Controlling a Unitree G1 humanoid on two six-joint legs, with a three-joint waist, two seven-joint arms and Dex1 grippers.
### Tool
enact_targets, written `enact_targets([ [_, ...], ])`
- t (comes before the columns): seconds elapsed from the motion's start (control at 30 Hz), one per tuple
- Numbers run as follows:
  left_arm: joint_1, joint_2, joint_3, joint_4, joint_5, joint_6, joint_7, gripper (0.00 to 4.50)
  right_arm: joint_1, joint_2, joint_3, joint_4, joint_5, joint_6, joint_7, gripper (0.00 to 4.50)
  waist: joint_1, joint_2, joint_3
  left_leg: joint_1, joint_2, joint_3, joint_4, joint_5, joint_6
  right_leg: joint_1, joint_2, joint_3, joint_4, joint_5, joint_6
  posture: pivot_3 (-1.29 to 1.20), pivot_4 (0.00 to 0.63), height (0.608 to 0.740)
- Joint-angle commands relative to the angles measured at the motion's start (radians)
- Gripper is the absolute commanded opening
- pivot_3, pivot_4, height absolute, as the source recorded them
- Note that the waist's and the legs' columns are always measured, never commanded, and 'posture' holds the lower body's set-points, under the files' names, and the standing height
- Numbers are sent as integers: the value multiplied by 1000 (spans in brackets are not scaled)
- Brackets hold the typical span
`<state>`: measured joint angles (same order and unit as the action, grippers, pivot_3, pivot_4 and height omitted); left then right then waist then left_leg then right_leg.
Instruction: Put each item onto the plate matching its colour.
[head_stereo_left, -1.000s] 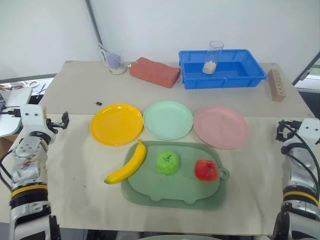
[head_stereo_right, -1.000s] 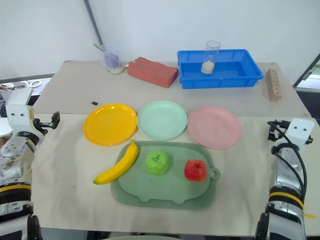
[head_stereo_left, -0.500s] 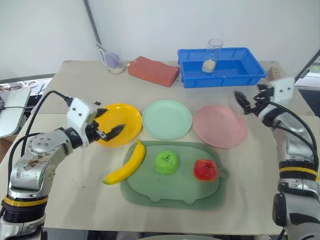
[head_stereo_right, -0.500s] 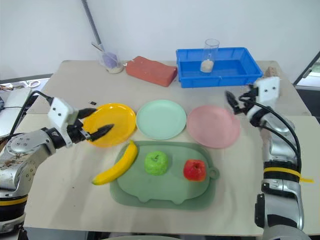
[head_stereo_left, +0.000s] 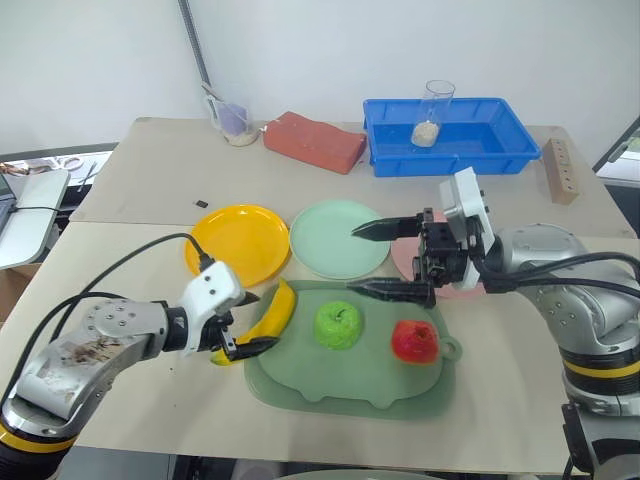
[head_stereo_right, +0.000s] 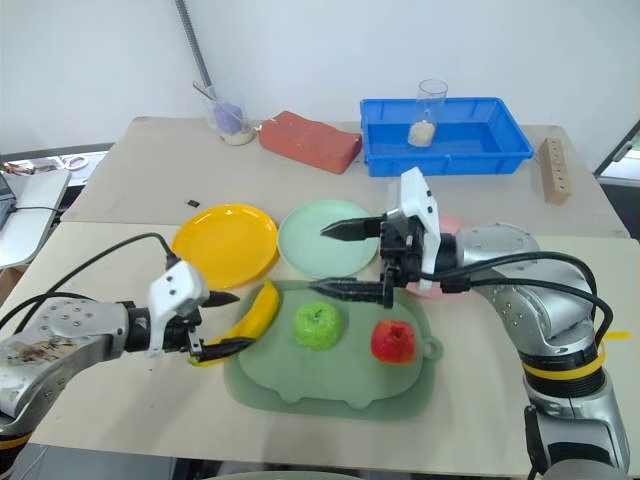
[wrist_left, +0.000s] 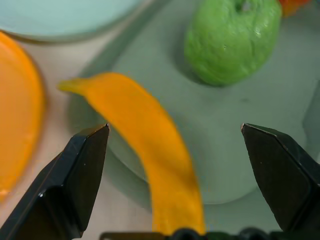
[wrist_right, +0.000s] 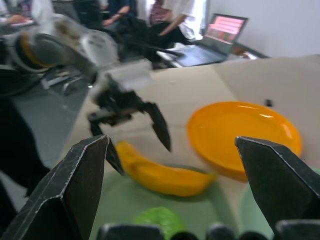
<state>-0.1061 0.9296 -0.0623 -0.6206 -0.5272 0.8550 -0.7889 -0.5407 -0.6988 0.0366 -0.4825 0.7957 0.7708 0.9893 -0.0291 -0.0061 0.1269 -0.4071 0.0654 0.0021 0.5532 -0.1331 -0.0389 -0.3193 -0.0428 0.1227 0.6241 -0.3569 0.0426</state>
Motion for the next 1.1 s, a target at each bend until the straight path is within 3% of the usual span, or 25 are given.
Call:
enact_targets([
  [0.03,-32,5,-75,18,92,-29,23,4500,-37,-3,3,-65,40,32,-17,4481,0,-1,0,0,0,0,0,0,0,0,0,0,0,0,0,0,150,740],
  [0.13,-51,-2,-114,41,137,-34,35,4500,-41,-3,2,-82,40,39,-31,4481,-1,-1,1,0,0,0,0,0,1,-1,0,0,0,0,0,0,150,740],
  [0.17,-55,-4,-124,47,150,-35,37,4243,-42,-4,0,-85,37,39,-35,4497,-1,-1,1,0,0,0,0,0,1,-1,0,0,0,0,-1,0,150,740],
  [0.23,-52,-3,-143,54,173,-41,34,3651,-41,-8,-3,-88,33,40,-43,4500,-1,-2,1,0,0,0,0,0,1,-1,0,0,0,0,-1,0,150,740],
  [0.4,-55,-29,-143,60,187,-51,33,1200,-34,-11,-4,-95,28,36,-58,4500,0,-2,1,0,0,0,0,0,1,-1,0,0,0,0,-1,0,150,740],
  [0.43,-59,-34,-137,59,185,-49,32,1090,-32,-11,-4,-96,28,35,-60,4500,1,-2,1,0,0,0,0,0,1,-1,0,0,0,0,-1,0,150,740],
  [0.63,-164,-9,-15,115,150,-24,3,1093,-31,12,-1,-76,-19,6,-113,4500,6,-4,2,-1,1,0,0,0,1,-1,1,-1,0,0,-1,0,150,740],
  [0.77,-324,13,57,307,144,5,-19,1093,-64,58,15,-57,-54,20,-195,4500,6,-3,2,-1,1,0,-1,1,1,-2,1,0,0,0,-1,0,150,740],
  [0.9,-427,-22,41,526,203,-75,-7,1093,-119,99,50,-17,-115,28,-256,4500,5,-3,2,-1,0,0,-1,1,1,-5,2,0,1,0,0,0,150,740],
  [1.1,-479,-122,10,713,264,-211,-7,1093,-164,124,57,14,-136,43,-284,4500,12,-3,1,-3,1,0,-1,1,2,-7,3,0,4,0,0,0,150,740],
])
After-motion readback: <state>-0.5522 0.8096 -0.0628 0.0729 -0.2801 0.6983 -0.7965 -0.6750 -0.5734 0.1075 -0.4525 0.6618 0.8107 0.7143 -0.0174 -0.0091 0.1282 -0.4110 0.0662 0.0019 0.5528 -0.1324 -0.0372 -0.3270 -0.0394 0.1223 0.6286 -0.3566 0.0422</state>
